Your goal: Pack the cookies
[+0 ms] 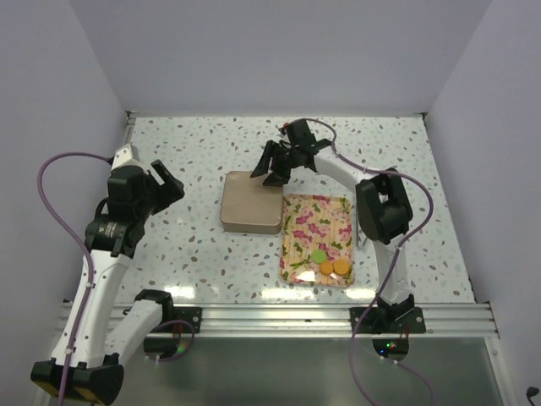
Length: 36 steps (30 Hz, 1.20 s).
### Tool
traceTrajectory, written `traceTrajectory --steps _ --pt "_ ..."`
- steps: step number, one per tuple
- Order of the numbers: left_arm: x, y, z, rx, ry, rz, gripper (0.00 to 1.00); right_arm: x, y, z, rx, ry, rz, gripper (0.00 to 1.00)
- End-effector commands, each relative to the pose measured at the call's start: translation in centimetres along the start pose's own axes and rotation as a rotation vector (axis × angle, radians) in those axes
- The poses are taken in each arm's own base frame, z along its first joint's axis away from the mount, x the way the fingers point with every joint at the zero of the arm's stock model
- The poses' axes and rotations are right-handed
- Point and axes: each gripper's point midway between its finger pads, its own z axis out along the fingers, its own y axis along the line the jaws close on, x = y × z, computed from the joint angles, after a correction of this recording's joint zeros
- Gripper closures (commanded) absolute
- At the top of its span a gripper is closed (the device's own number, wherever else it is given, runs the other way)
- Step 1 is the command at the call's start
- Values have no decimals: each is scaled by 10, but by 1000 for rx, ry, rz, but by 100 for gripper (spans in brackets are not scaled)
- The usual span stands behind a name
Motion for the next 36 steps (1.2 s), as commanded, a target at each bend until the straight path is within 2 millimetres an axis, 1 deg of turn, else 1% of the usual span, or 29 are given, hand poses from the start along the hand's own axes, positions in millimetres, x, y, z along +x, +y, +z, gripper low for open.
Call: traceTrajectory --steps 1,6,9,14,15,16,18,19,20,22,23,24,25,26,27,28,29,30,31,32,33,34,35,36 --pt "4 2 -3 3 6 -20 21 -15 1 -1 -21 -20 2 43" --pt "4 4 -5 2 -2 -21 21 -14 -3 2 -23 -12 7 43" --pt "4 6 -4 -9 -11 -18 21 -17 5 -1 -46 -18 -2 44" --pt "-3 15 -5 -47 -65 -18 21 -32 39 -28 -95 -75 -76 42" --pt "-6 16 -6 -51 -80 -20 21 -38 50 -36 -109 -95 -97 41" --pt "-9 20 -8 -67 -107 -25 20 -39 52 -41 -103 -95 -107 41" --pt "-16 21 -10 -72 -144 -32 20 -44 71 -59 -124 -127 -140 41" --pt "-17 22 -10 -71 -156 -33 20 -44 76 -67 -123 -135 -152 41" --pt "-21 21 -13 -68 -175 -35 20 -44 88 -83 -143 -157 -171 40" --pt "-27 15 -14 -35 -198 -18 20 -41 98 -103 -150 -184 -196 39" --pt "-26 5 -15 23 -187 -2 20 -37 104 -113 -156 -192 -208 38" --pt "-31 -6 -16 72 -199 12 19 -27 115 -139 -178 -218 -232 21" --pt "-36 -16 -20 117 -200 31 19 -14 117 -151 -165 -212 -257 2" --pt "-34 -38 -19 218 -163 48 18 -5 121 -186 -133 -289 -295 1" --pt "-36 -54 -21 297 -148 71 17 10 109 -197 -65 -297 -341 1" --pt "-14 -89 -24 512 -28 108 17 8 97 -217 10 -384 -348 1" --pt "-25 -130 -41 757 -82 154 17 26 72 -213 52 -349 -323 1" --pt "-2 -148 -39 911 48 100 17 29 80 -242 -27 -420 -310 1" --pt "12 -166 -65 1111 152 98 17 56 97 -244 -220 -289 -306 1" --pt "-2 -180 -78 1225 90 101 13 68 80 -232 -287 -203 -166 1" --pt "-12 -183 -85 1228 77 85 7 65 87 -243 -348 -215 -184 1" --pt "-51 -177 -58 1008 -95 53 3 71 78 -245 -278 -213 -201 1" --pt "-25 -136 -24 652 40 29 0 43 75 -268 -98 -410 -260 1" --pt "-65 -125 -26 490 -81 47 0 64 62 -276 36 -386 -359 1"
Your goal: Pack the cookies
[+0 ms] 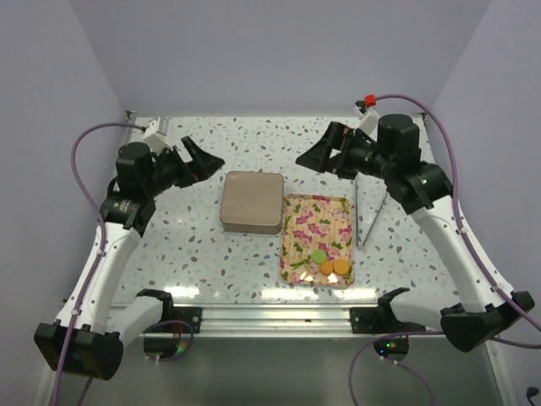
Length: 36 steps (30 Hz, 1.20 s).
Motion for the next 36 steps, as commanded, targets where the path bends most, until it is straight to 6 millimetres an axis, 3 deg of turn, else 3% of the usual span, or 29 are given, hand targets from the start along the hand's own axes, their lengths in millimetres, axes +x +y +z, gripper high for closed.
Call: traceTrajectory --steps 1,2,3,4,5,6,7,8,9,10,11,12,13,15,16,17,18,19,20,21,22,23,26,27,28,30,31,33,36 --pt "-71 -9 -39 -251 -182 141 0 8 -28 -9 242 26 -144 1" --pt "-92 -34 -38 -109 -239 227 0 13 -13 -14 155 60 -147 1" --pt "-82 -51 -31 33 -195 252 0 -2 -13 -18 121 18 -125 1" --pt "-72 -54 -28 51 -127 236 0 -10 -5 -25 107 -11 -131 1" --pt "-77 -34 -27 -92 -123 211 0 -15 -7 -29 143 -26 -149 1" --pt "-90 -36 -23 -209 -136 204 0 -13 -21 -34 239 -29 -153 1" --pt "-92 -21 -28 -308 -144 209 0 -11 -19 -35 231 -18 -153 1" --pt "-106 -54 -23 -126 -213 276 0 -3 -20 -32 201 8 -137 1" --pt "-77 -66 -27 88 -141 276 0 -2 19 -28 -66 43 -110 1" --pt "-87 -64 -29 97 -208 265 0 2 24 -22 -145 56 -69 1" --pt "-85 -37 -27 -37 -208 204 0 3 14 -14 -118 51 -27 1" --pt "-99 -12 -28 -205 -226 185 0 22 -6 -16 10 108 -35 1" --pt "-116 37 -46 -507 -311 148 0 6 -48 -21 285 4 -86 1" --pt "-100 84 -74 -754 -330 140 0 3 -56 -45 405 5 -194 1" --pt "-119 92 -87 -805 -481 163 0 -4 -58 -52 426 -30 -233 1" --pt "-84 132 -86 -884 -443 214 0 -7 -51 -65 405 -65 -288 1" --pt "-87 129 -104 -872 -549 246 0 -13 -43 -67 367 -110 -316 1" --pt "-97 126 -109 -831 -683 261 0 -8 -44 -66 347 -109 -328 1" --pt "-90 134 -112 -824 -729 262 0 -8 -40 -69 323 -135 -341 1" --pt "-56 160 -109 -835 -697 278 0 -14 -30 -75 282 -188 -355 1" --pt "-58 158 -106 -786 -756 293 0 -10 -33 -75 285 -192 -340 1" --pt "-29 182 -98 -801 -701 311 0 -11 -34 -76 292 -214 -297 1" --pt "-14 202 -91 -818 -707 298 0 -5 -44 -77 324 -236 -215 1" --pt "0 218 -87 -858 -656 330 0 -4 -43 -77 309 -243 -204 1" --pt "-7 215 -86 -842 -695 354 0 0 -43 -79 297 -245 -203 1" --pt "9 236 -80 -891 -620 428 0 3 -39 -79 263 -252 -207 1" --pt "5 234 -77 -880 -638 450 0 4 -40 -80 270 -247 -202 1" --pt "19 252 -69 -913 -565 489 0 7 -51 -80 335 -217 -184 1" --pt "25 250 -52 -826 -548 562 0 4 -63 -73 393 -180 -230 2"
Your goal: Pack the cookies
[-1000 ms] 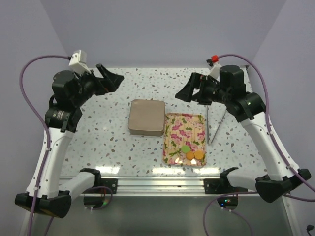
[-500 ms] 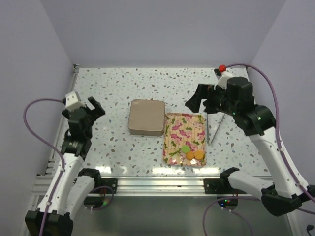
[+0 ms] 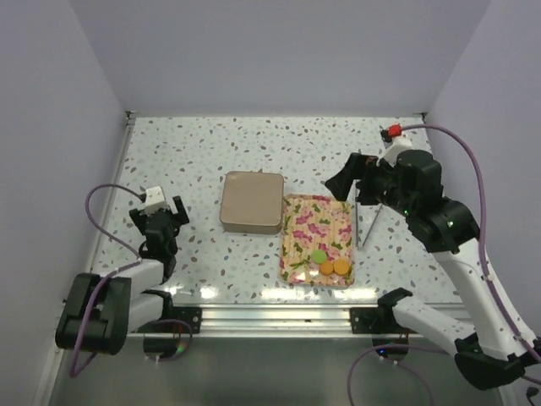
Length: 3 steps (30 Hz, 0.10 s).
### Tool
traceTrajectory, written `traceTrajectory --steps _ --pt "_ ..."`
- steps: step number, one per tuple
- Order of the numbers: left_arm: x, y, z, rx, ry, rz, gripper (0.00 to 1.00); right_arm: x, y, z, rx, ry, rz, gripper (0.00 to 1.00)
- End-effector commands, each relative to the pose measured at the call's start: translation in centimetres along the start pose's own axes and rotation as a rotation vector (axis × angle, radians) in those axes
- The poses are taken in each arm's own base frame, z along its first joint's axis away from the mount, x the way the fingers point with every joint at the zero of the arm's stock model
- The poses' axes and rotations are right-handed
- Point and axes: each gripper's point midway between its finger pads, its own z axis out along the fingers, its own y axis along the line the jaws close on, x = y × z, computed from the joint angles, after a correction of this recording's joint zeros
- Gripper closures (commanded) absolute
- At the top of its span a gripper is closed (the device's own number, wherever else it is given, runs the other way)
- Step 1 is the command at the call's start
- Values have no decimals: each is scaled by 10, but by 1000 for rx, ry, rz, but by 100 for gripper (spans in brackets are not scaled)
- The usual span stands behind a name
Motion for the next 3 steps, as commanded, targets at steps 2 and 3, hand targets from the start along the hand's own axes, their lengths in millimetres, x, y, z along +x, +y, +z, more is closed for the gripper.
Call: traceTrajectory --steps 2,3 --pt "-41 -25 17 106 -175 53 1 -9 -17 10 103 -7 -56 1" --pt "-46 -28 19 120 -202 58 1 -14 -21 13 128 -22 -75 1"
